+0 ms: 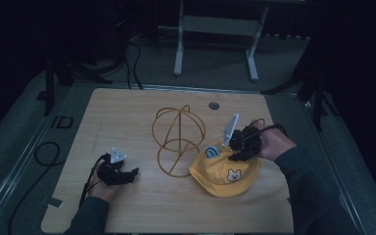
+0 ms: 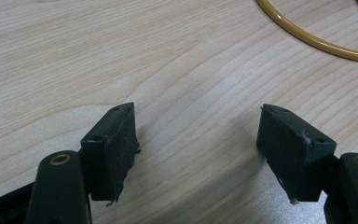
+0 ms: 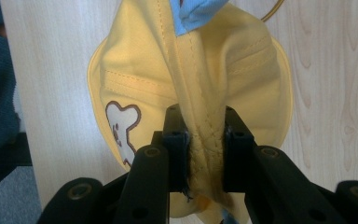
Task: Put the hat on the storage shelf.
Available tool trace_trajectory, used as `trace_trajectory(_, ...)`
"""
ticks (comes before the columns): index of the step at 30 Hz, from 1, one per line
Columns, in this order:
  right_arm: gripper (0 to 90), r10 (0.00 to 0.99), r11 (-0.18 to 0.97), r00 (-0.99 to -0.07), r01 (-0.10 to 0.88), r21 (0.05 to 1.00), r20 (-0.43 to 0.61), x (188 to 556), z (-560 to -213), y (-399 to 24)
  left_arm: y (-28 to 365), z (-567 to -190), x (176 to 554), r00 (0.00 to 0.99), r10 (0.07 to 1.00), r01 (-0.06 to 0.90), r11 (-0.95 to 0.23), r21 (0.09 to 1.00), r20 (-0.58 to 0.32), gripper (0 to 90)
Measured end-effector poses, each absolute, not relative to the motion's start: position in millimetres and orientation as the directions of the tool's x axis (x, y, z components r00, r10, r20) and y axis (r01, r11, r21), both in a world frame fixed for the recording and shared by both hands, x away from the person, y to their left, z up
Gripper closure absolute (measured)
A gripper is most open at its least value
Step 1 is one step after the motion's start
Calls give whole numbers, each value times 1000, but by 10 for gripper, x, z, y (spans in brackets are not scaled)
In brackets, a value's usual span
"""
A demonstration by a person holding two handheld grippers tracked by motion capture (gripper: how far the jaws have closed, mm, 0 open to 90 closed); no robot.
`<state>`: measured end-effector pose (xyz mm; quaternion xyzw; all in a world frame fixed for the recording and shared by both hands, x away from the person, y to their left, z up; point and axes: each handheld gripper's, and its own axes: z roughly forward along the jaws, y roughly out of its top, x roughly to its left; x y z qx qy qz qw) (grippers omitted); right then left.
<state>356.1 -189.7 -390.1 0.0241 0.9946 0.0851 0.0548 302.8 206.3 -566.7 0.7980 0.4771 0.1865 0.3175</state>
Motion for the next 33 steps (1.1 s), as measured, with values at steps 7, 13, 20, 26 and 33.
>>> trace_trajectory(7,761,72,981,-990,49,188,-117,3573,-3757,-1964,2062,-5667,3028,475,880,643,-343,685,-5,287)
trace_trajectory(13,761,83,979,-988,56,198,-130,3606,-3635,-2009,2063,-5667,3028,477,879,642,-345,685,-4,286)
trace_trajectory(20,762,111,972,-984,79,222,-136,3647,-3512,-2081,2062,-5666,3027,478,879,642,-346,685,-4,287)
trace_trajectory(26,763,140,966,-981,104,238,-137,3720,-3445,-2159,2062,-5666,3027,478,878,642,-346,684,-4,287)
trace_trajectory(33,764,163,960,-975,122,251,-150,3751,-3330,-2219,2058,-5668,3026,475,880,642,-342,686,-6,287)
